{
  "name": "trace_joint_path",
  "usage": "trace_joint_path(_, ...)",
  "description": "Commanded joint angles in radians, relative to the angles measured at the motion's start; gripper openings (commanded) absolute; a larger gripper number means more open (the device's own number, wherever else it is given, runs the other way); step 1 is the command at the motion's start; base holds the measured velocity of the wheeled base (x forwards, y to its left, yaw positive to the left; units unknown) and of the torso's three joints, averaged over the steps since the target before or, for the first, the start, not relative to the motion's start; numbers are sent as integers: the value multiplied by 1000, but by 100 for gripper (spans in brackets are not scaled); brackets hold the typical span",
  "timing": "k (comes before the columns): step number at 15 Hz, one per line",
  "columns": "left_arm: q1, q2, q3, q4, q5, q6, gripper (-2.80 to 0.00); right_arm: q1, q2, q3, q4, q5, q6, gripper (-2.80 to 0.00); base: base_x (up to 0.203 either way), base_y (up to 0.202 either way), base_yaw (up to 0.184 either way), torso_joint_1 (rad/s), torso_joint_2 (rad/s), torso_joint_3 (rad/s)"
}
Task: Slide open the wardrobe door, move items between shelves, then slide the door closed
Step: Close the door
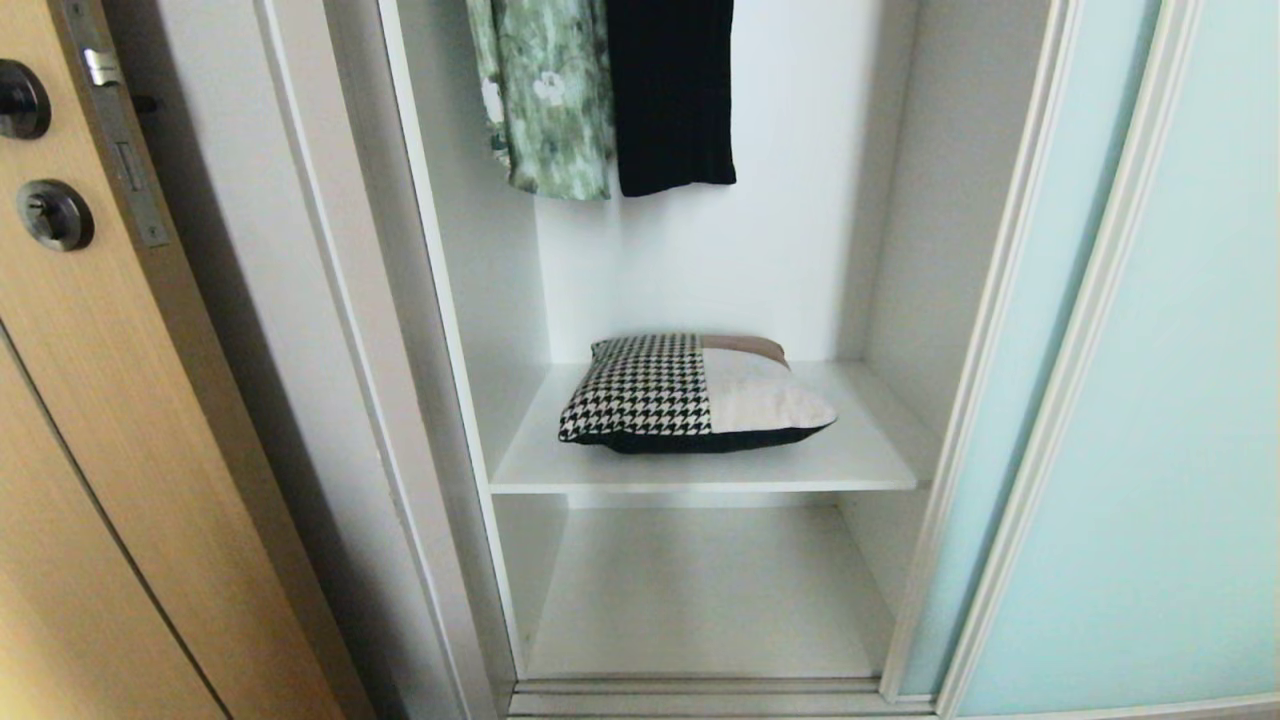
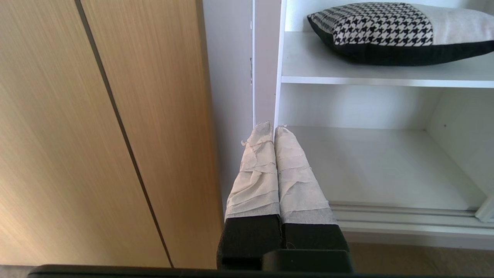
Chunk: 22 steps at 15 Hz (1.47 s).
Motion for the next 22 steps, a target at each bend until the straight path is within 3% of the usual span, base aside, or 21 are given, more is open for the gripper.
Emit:
trace_joint_path(1,0,3,0,0,0,0,-280,14,-161,-13,44,-34,-22,-280,0,0,0,0,0,0)
trace_joint_path(3,0,3,1,0,0,0,-280,18,-176,-1,74,-203,-34,-280,0,0,0,0,0,0)
trace_joint_path(4,0,3,2,0,0,0,-280,18,-175,1,84,-217,-36,-280,0,0,0,0,0,0)
trace_joint_path(6,0,3,2,0,0,0,-280,20,-175,2,84,-183,-83,-280,0,0,0,0,0,0)
trace_joint_path(12,0,3,2,0,0,0,-280,19,-175,2,95,-198,-58,-280,0,0,0,0,0,0)
trace_joint_path(17,0,3,1,0,0,0,-280,19,-175,4,93,-203,58,-280,0,0,0,0,0,0)
trace_joint_path(18,0,3,2,0,0,0,-280,19,-175,4,91,-203,36,-280,0,0,0,0,0,0)
trace_joint_path(21,0,3,2,0,0,0,-280,19,-175,4,102,-201,-184,-280,0,0,0,0,0,0)
trace_joint_path(22,0,3,2,0,0,0,-280,19,-175,4,134,-192,-218,-280,0,0,0,0,0,0)
